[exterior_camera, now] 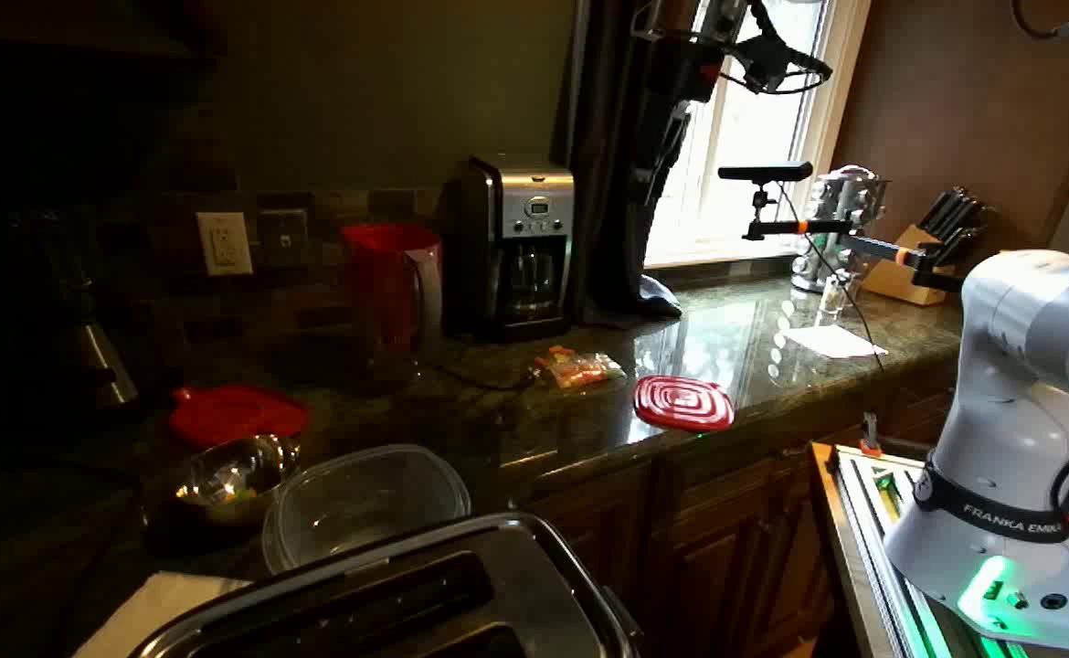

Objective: Move an object from one position

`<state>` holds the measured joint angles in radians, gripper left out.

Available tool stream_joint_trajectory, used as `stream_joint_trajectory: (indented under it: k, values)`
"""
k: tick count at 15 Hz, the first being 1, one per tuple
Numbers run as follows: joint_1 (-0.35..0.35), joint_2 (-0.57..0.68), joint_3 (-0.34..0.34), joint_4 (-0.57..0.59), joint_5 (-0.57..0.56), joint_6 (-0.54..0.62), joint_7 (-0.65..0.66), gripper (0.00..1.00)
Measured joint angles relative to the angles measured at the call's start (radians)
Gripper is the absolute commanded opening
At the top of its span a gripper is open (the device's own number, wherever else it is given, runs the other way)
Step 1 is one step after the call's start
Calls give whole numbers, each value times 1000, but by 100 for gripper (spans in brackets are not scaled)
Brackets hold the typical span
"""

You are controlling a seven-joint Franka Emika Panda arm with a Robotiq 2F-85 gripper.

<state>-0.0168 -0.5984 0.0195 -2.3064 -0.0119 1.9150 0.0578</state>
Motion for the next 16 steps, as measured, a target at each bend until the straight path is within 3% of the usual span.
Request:
stream_joint_trajectory:
  k: [6,9,16]
  values:
    - [1,2,1,2,2,6,0,100]
    - [19,51,22,27,44,84,27,100]
    - [35,403,160,243,30,391,333,100]
